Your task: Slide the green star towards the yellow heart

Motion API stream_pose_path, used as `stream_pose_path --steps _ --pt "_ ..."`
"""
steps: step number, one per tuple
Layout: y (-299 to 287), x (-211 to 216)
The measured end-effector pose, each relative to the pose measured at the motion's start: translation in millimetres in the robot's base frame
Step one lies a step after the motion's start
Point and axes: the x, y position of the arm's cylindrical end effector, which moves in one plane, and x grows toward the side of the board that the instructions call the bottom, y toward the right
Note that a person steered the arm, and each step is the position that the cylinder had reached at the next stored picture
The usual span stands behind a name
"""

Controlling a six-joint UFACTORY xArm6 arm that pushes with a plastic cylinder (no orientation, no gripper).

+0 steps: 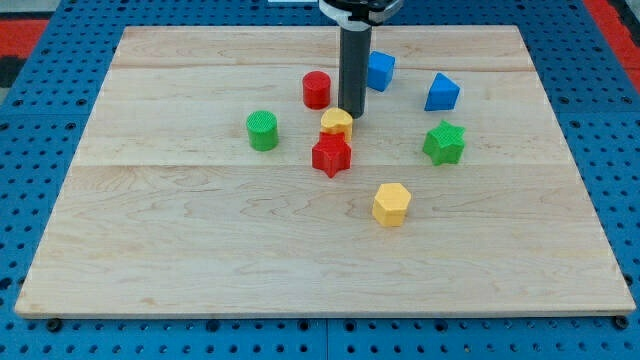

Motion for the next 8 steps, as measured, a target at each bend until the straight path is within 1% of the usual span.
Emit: stream_pose_path --steps 1,2,3,4,5,6,7,8 --pt "86.6 -24.7" --pt "160.0 -12.9" --pt "184.6 20.5" --pt "174.6 59.6" --pt "133.3 78.8" --pt "84.8 76.1" --pt "63.7 76.1" --pt "88.0 75.0"
